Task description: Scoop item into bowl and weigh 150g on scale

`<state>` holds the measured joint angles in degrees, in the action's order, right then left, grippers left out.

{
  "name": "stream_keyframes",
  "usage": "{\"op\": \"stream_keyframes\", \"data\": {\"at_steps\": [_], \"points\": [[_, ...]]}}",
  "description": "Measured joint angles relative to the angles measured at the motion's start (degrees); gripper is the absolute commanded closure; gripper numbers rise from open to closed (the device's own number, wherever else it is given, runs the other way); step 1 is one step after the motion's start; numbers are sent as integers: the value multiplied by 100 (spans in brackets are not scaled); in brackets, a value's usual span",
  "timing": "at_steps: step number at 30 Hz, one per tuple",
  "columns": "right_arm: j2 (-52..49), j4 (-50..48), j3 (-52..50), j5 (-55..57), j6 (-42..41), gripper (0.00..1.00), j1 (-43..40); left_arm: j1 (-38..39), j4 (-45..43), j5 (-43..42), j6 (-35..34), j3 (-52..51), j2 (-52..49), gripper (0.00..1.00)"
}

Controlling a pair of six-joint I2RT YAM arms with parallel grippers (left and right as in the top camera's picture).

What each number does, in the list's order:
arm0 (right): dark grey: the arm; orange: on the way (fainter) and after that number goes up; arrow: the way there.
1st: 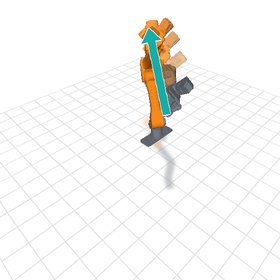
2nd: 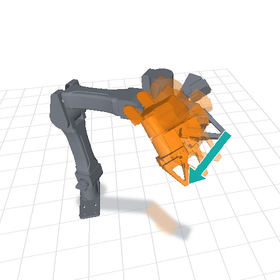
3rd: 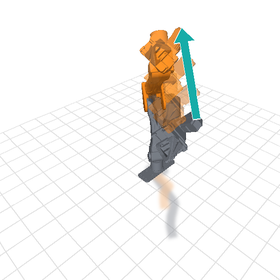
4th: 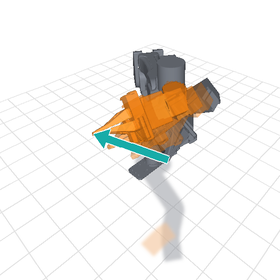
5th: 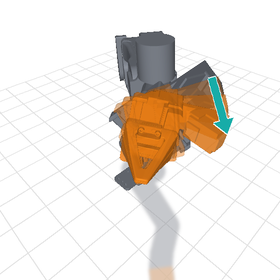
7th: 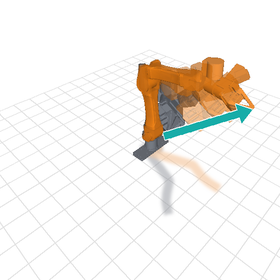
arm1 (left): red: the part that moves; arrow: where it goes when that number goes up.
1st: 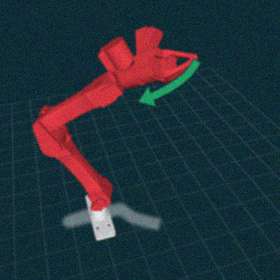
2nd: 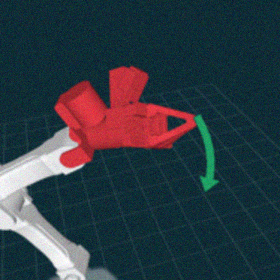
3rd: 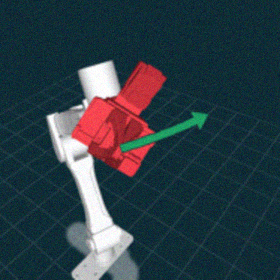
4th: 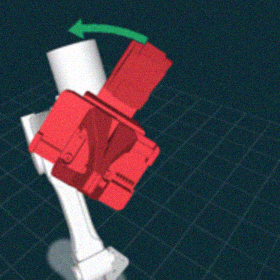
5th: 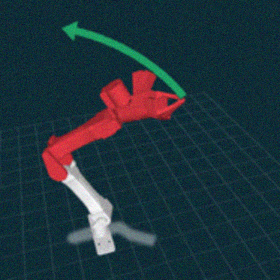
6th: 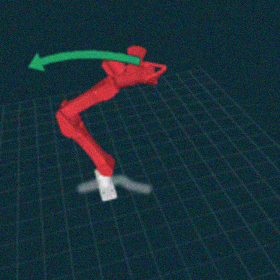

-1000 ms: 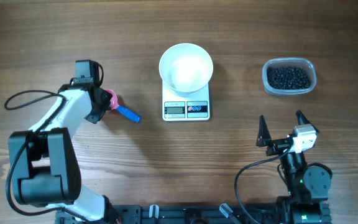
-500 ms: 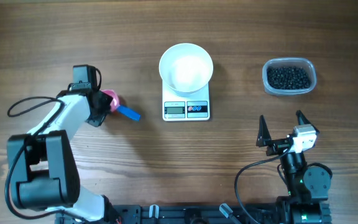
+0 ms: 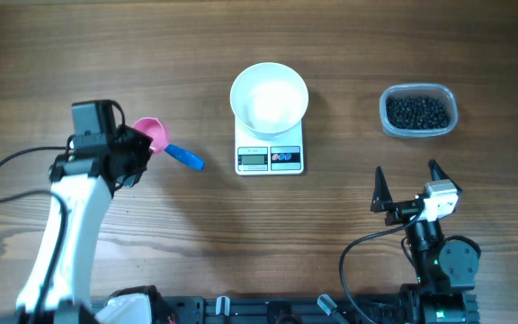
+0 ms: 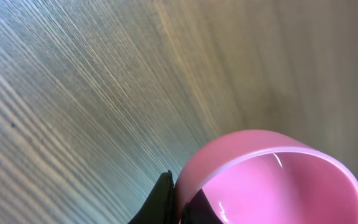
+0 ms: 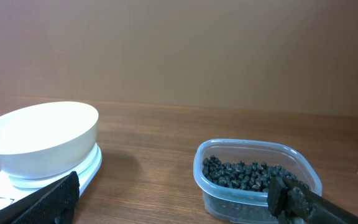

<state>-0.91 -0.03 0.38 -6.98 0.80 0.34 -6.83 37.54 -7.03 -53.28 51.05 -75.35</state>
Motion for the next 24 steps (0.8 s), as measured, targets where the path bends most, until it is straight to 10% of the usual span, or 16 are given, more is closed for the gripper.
{"op": "stream_keyframes", "data": {"at_steps": [11, 24], "points": [[0, -7, 0, -101, -564, 0, 0, 2, 636, -39, -4, 0, 1292, 96], [-22, -173, 0, -2398, -8251, 0, 0, 734, 636, -107, -450, 0, 1377, 96]]}}
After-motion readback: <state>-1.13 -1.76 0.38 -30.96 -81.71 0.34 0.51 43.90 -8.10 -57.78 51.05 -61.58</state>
